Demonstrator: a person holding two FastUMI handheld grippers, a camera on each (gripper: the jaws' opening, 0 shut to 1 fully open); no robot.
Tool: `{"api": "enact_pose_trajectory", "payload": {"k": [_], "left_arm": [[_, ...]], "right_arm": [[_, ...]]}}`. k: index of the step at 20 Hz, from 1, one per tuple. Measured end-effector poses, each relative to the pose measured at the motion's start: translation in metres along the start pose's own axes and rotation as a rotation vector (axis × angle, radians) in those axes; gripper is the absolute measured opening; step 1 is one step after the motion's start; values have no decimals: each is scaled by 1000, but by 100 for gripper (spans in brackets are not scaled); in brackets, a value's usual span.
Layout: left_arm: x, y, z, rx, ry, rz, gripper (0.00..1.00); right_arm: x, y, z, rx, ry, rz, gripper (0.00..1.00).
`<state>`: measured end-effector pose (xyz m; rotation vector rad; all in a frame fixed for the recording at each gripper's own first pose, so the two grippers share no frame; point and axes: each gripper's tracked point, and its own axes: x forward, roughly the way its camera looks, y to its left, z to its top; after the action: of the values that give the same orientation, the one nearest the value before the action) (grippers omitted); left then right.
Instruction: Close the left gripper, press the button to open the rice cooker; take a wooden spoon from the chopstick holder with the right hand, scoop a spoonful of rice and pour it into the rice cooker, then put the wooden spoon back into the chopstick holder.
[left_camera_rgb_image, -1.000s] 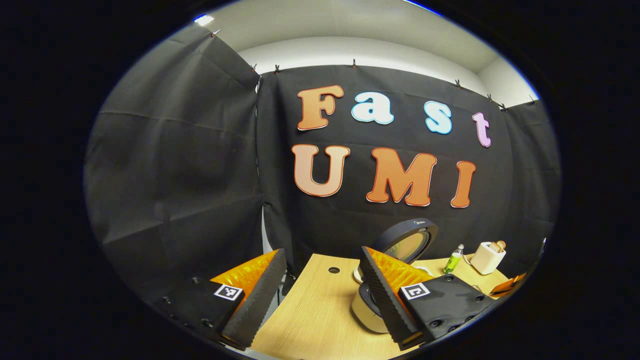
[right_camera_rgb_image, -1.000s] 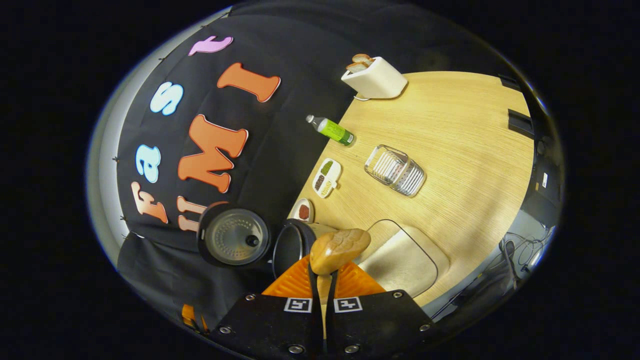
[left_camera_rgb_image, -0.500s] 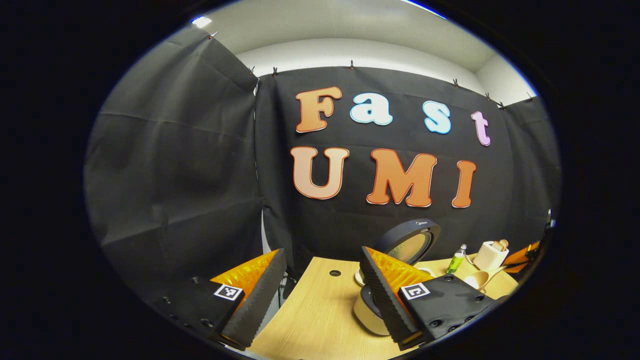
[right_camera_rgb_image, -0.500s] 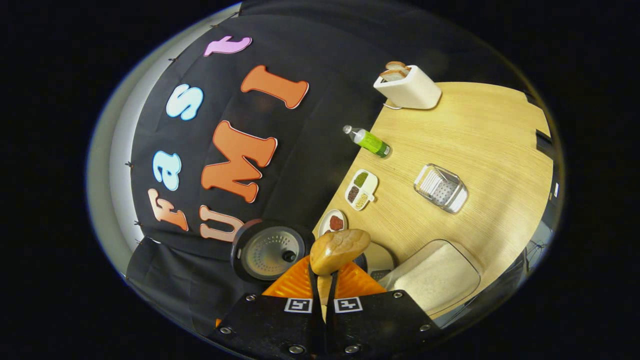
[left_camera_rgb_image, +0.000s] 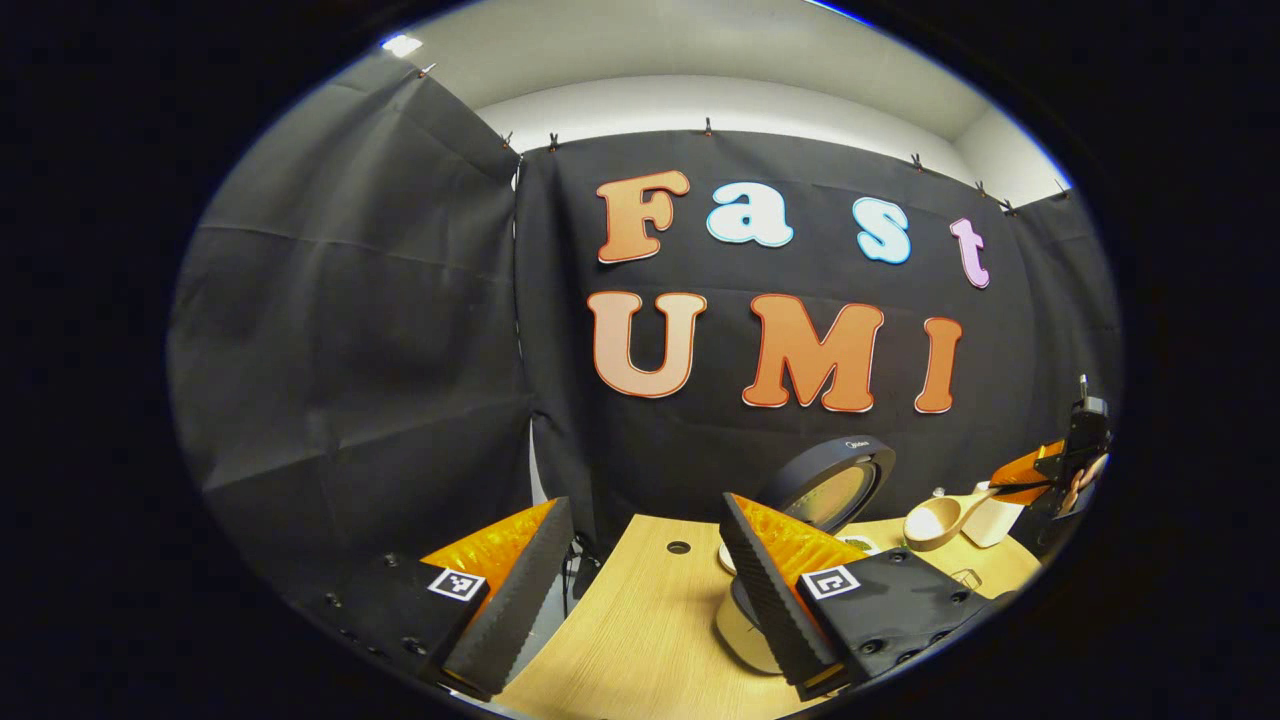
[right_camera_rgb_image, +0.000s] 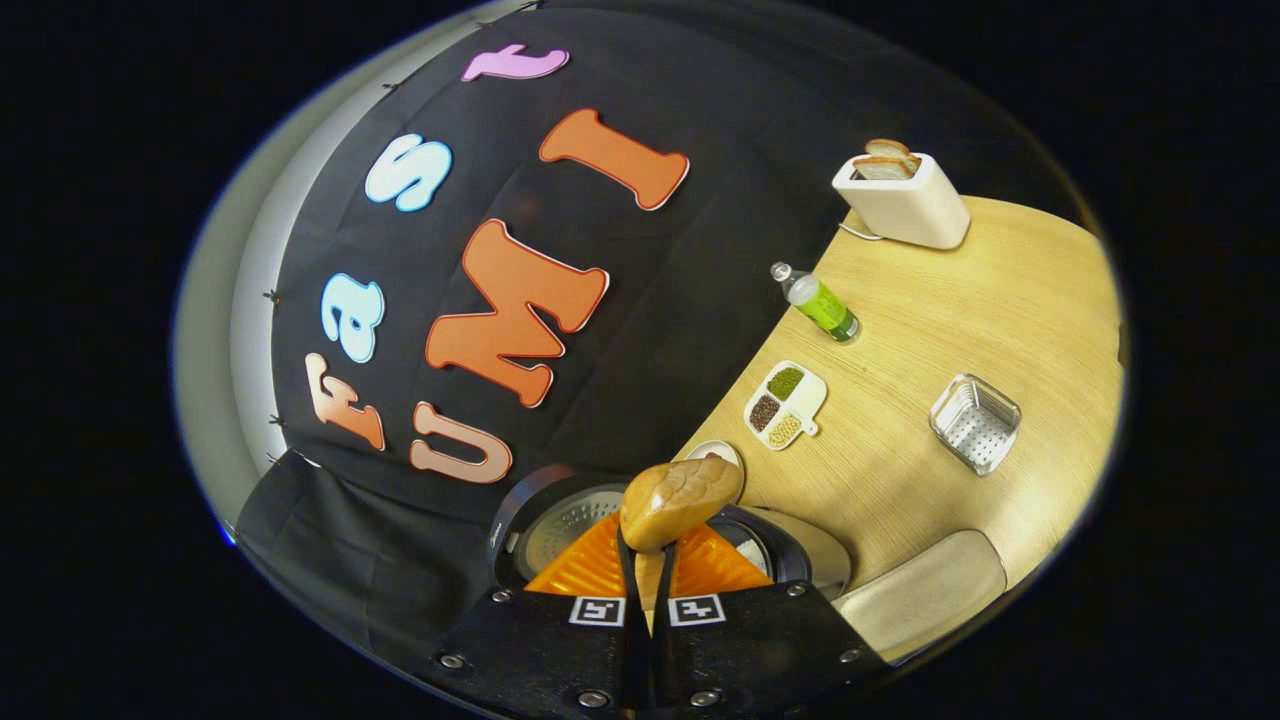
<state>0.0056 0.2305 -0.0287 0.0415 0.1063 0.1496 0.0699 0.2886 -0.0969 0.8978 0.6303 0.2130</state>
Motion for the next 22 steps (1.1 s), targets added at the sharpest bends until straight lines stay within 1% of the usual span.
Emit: {"api": "enact_pose_trajectory", "payload": {"k": [3,4,5,6,10,13,18,19,22], "left_arm": [[6,2,-4,3,7,16,96],[7,3,-4,3,9,19,100],[7,4,-5,3,13,26,100],[8,7,-7,2,16,33,96],[12,11,-14,-5,39,55,96],[12,12,-12,-1,34,63,99],[12,11,-15,5,41,68,97],[12,12,-15,7,38,69,99],[12,15,-14,7,36,79,97]], "right_arm": [[19,6,-2,-53,12,-16,2],[23,5,-5,-65,20,-22,2],[28,4,-8,-71,28,-25,2],[32,3,-10,-76,37,-30,2],[43,-7,-16,-129,59,-67,1],[48,-9,-20,-161,72,-75,2],[50,-9,-23,-235,78,-78,2],[50,-7,-22,-249,75,-77,2],[49,-4,-22,-307,65,-82,2]]}}
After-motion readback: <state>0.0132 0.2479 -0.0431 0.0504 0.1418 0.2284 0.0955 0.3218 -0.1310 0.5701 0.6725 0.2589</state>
